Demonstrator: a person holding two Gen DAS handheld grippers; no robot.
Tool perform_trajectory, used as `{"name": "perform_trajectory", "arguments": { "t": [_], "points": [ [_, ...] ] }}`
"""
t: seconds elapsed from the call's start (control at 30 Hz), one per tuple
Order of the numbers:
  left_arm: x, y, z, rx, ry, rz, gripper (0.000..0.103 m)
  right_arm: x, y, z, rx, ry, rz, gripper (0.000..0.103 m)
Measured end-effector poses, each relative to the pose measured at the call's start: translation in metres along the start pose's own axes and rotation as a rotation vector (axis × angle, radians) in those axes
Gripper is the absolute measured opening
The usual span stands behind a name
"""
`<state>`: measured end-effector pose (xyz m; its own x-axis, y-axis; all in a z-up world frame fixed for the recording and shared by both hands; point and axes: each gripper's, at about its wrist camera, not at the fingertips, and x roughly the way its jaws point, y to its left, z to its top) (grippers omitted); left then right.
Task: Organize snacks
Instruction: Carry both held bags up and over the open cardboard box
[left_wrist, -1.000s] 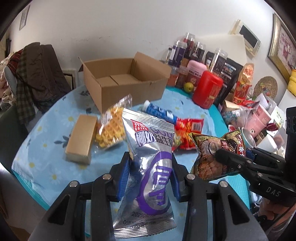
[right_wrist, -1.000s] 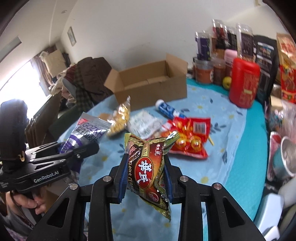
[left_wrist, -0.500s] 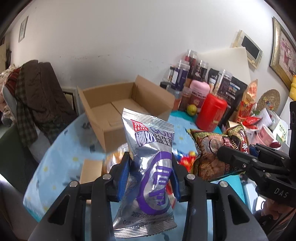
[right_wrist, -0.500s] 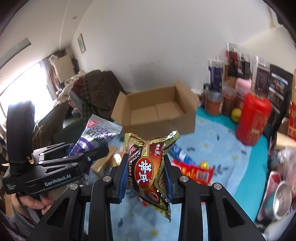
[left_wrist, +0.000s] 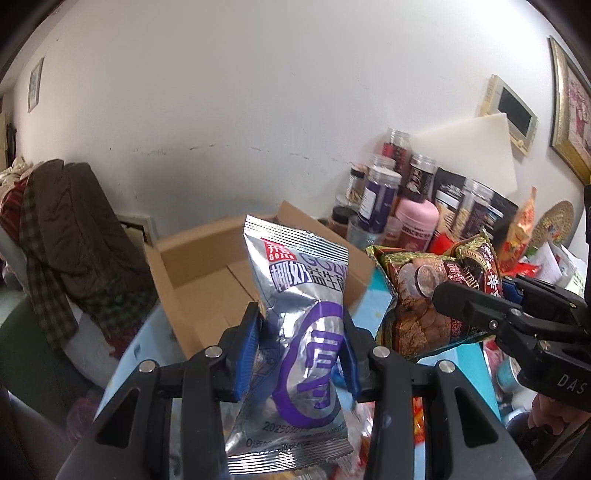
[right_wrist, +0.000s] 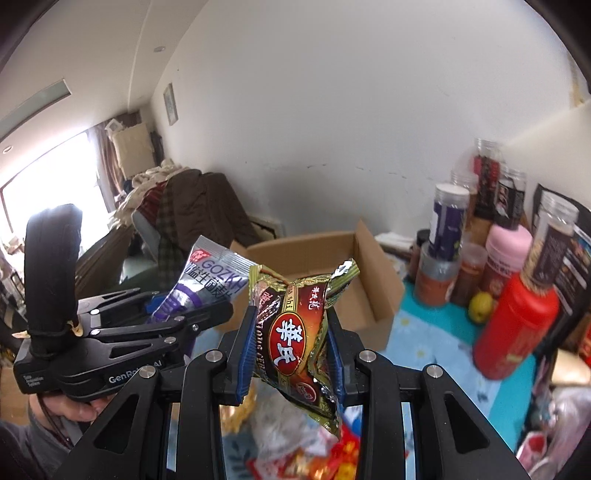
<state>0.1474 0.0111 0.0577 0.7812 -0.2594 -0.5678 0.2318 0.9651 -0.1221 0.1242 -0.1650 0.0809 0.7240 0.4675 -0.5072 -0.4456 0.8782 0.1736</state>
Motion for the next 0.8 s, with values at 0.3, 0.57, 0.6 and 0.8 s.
{"name": "perform_trajectory", "arguments": {
  "t": [0.3,0.57,0.6,0.8],
  "points": [
    [0.052,0.023,0.044,0.016,0.001,0.025,0.039,0.055,-0.022,0.04,-0.008,0.008,0.012,0.033],
    [0.111,0.043,0.064,0.007,0.059,0.044,0.039,0.11,-0.04,0.062,-0.003,0.04,0.023,0.033],
    [0.116,0.045,0.065,0.006,0.064,0.049,0.039,0.115,-0.041,0.063,-0.003,0.043,0.025,0.033],
    [0.152,0.058,0.07,0.001,0.101,0.083,0.039,0.158,-0.051,0.068,0.016,0.089,0.052,0.033]
  ]
}}
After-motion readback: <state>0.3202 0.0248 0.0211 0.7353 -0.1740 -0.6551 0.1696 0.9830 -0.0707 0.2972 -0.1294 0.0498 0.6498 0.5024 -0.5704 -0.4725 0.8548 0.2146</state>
